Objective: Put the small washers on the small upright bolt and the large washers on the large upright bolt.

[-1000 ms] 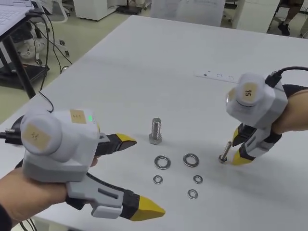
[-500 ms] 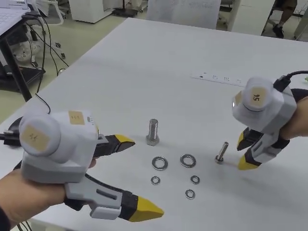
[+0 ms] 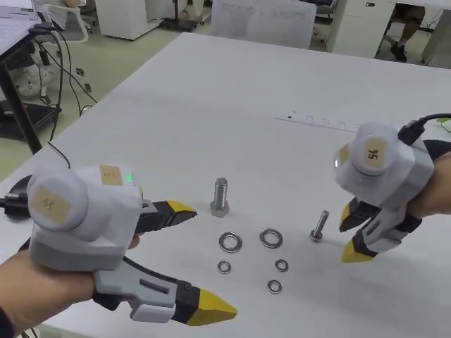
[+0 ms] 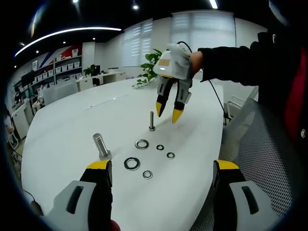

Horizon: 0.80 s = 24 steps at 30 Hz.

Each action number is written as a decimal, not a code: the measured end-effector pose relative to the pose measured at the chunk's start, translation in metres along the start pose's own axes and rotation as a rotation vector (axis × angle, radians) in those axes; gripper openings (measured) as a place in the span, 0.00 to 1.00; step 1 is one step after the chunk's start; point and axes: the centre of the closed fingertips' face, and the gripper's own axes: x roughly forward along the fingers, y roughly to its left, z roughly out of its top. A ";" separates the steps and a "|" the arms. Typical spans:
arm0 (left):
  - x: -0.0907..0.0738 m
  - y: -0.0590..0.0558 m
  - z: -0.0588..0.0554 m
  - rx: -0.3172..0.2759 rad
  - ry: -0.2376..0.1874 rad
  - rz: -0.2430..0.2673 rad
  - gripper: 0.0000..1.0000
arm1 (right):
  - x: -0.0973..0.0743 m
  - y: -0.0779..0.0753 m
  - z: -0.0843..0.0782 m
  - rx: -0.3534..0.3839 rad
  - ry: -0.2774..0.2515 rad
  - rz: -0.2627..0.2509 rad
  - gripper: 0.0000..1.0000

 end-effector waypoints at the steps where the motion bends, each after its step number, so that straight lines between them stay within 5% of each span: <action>1: 0.000 0.000 0.000 0.002 0.002 0.000 0.86 | 0.000 0.003 0.002 -0.001 -0.004 0.005 0.30; 24: -0.004 0.002 0.000 0.000 -0.005 0.020 0.86 | 0.008 0.034 0.043 -0.076 -0.042 0.063 0.30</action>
